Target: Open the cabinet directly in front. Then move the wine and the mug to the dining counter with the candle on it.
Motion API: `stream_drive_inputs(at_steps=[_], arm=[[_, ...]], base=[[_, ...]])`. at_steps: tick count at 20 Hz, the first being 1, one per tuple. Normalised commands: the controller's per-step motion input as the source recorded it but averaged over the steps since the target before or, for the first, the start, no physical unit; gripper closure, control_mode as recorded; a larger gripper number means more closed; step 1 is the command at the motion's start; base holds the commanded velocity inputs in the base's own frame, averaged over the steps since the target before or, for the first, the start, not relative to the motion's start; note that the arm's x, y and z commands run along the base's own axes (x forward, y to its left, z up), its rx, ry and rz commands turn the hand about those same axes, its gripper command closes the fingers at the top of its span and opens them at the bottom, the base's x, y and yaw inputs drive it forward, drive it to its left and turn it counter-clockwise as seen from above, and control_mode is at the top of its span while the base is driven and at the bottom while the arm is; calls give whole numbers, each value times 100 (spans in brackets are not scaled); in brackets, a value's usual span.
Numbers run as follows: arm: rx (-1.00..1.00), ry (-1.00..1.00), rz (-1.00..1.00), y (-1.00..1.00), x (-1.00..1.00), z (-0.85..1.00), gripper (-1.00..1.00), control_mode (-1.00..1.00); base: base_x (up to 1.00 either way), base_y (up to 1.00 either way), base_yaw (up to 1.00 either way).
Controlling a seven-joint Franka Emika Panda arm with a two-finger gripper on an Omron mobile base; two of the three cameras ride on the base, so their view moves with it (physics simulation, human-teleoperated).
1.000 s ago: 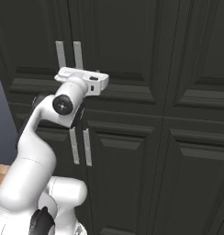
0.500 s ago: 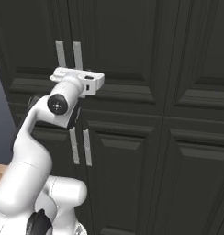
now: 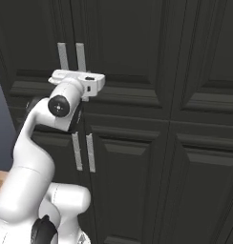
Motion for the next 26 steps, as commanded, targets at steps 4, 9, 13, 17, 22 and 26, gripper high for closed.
stream_drive_inputs(at_steps=[4,9,13,17,22,26], arm=[[0,3,6,0,21,0,100,-100],[0,0,1,-2,-24,0,100,-100],[0,0,0,-1,-66,0,100,-100],[0,0,0,-7,-76,3,100,-100],[0,0,0,-25,-76,10,100,-100],[0,5,0,-38,-68,10,100,-100]], base=[[0,0,0],[0,0,0],[0,0,0],[0,0,0],[0,0,0],[0,0,0]])
